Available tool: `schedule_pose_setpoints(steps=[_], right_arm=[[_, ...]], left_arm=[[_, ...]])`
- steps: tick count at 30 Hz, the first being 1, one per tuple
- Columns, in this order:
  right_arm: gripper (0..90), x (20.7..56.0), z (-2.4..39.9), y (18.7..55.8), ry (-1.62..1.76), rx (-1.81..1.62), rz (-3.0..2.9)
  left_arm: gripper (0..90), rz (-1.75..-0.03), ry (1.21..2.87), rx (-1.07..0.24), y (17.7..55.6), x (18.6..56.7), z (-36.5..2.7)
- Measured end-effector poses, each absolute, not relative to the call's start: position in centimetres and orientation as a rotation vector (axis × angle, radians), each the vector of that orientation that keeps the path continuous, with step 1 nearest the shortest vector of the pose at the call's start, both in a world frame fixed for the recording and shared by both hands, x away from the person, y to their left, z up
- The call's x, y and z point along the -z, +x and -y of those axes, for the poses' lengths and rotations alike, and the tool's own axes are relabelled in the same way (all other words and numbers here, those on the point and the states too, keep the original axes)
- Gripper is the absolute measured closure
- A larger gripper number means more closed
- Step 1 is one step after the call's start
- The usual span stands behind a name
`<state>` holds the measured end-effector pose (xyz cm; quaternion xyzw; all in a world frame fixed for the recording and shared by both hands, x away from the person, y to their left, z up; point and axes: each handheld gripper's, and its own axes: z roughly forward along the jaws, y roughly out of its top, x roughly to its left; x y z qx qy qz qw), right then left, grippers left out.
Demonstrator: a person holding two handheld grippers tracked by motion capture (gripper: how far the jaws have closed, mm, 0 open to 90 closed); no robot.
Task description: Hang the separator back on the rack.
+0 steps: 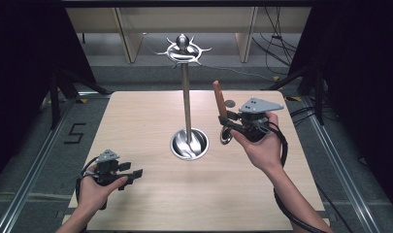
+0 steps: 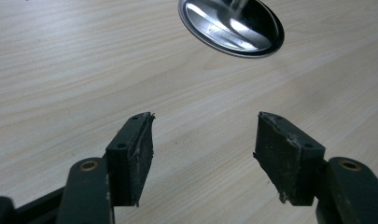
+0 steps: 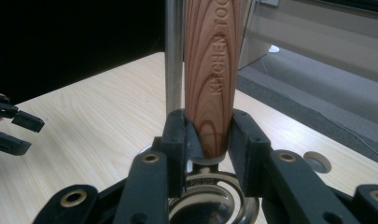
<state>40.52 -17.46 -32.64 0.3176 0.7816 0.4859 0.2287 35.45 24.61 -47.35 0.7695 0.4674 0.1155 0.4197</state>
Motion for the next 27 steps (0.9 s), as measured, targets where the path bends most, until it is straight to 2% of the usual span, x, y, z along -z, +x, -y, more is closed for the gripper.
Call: schedule_pose_setpoints(steps=[27], right_arm=[[69.8,30.3,16.3,41.3,0.827,-1.366,-2.127]], left_arm=[[36.4,-1.173,1.926,-0.291,35.4,47.3,-24.6]])
